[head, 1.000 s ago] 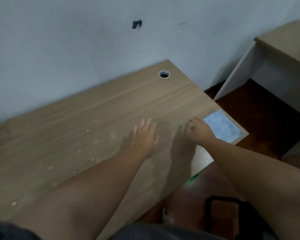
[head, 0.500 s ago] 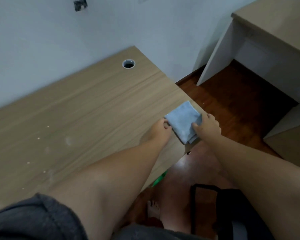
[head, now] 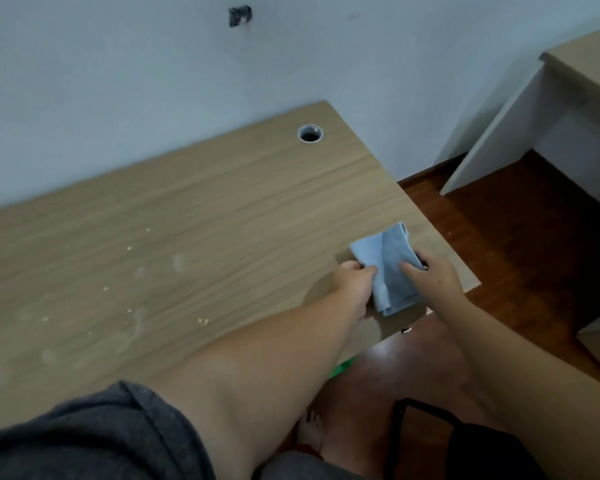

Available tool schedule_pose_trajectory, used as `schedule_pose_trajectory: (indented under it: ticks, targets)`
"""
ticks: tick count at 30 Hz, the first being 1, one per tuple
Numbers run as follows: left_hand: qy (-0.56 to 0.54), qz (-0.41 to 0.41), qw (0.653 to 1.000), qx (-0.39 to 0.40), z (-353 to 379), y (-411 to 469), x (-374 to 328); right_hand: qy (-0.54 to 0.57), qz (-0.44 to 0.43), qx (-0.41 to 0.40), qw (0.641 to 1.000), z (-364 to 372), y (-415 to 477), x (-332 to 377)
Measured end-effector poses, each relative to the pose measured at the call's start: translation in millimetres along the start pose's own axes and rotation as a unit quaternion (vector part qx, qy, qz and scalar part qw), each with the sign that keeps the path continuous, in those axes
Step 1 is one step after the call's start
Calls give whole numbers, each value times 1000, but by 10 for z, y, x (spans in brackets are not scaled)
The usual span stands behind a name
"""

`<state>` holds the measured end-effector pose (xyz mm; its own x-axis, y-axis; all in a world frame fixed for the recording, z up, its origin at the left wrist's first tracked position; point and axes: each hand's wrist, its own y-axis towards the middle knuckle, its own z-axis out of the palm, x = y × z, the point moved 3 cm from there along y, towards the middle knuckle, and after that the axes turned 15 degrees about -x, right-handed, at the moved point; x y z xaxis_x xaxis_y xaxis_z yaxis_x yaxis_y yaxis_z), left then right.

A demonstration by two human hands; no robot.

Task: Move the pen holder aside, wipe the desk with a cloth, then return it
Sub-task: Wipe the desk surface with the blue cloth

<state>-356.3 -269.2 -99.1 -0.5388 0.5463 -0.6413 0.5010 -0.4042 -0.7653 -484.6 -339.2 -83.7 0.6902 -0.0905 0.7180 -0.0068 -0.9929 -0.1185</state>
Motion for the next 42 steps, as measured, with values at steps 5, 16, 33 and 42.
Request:
schedule_pose_trajectory:
  ticks: [5,16,33,42]
  targets:
    - [-21,103,991,-86,-829,118,-120,78,-40,58,994,325,-345,488]
    - [-66,211,948,-228,-2862,-38,-362,150,-152,180,960,1475,-1304,1775]
    - [45,214,921,-322,-5475,-143,446,93,-198,291,931,2885,-3397,2362]
    - [432,350,716,-422,-6527,-54,766,-143,-411,164,885,3000,-3866,2291]
